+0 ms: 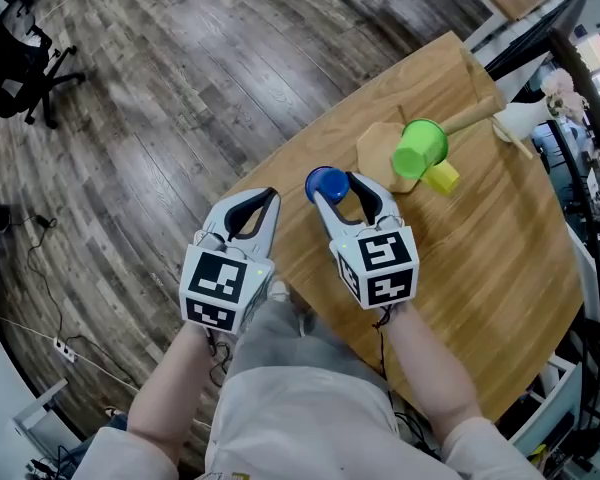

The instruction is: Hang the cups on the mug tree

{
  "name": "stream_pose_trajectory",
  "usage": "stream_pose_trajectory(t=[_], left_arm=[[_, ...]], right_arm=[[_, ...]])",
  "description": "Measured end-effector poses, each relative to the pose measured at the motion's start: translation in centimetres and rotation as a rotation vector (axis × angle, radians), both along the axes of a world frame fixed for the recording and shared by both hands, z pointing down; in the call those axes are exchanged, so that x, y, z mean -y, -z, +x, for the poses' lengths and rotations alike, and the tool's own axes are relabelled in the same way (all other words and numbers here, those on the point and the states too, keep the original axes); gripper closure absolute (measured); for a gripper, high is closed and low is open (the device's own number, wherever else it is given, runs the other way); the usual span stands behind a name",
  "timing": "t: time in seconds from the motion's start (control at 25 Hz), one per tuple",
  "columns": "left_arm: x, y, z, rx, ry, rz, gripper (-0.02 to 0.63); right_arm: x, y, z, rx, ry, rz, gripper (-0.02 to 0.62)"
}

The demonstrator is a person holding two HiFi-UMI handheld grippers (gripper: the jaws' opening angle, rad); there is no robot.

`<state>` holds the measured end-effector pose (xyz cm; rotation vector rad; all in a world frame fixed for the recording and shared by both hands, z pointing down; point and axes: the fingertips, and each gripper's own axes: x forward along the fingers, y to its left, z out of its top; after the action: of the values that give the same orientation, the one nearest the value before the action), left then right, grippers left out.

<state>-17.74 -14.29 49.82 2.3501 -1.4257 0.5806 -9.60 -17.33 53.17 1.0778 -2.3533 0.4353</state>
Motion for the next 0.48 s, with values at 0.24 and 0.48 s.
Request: stream_pose_trajectory(t=[0.24,0.48], left_arm=[[-1.4,3.2,0.6,-0.003,0.025,0.028,0.604],[-3.0,6.7,1.6,-0.007,0.032,0.052,0.604]], right_arm=[[-1.7,4.5,0.9,0.032,0.011,0.039,0.370],[-3.8,8.6,1.8,0.046,0.029,0.065,0.370]])
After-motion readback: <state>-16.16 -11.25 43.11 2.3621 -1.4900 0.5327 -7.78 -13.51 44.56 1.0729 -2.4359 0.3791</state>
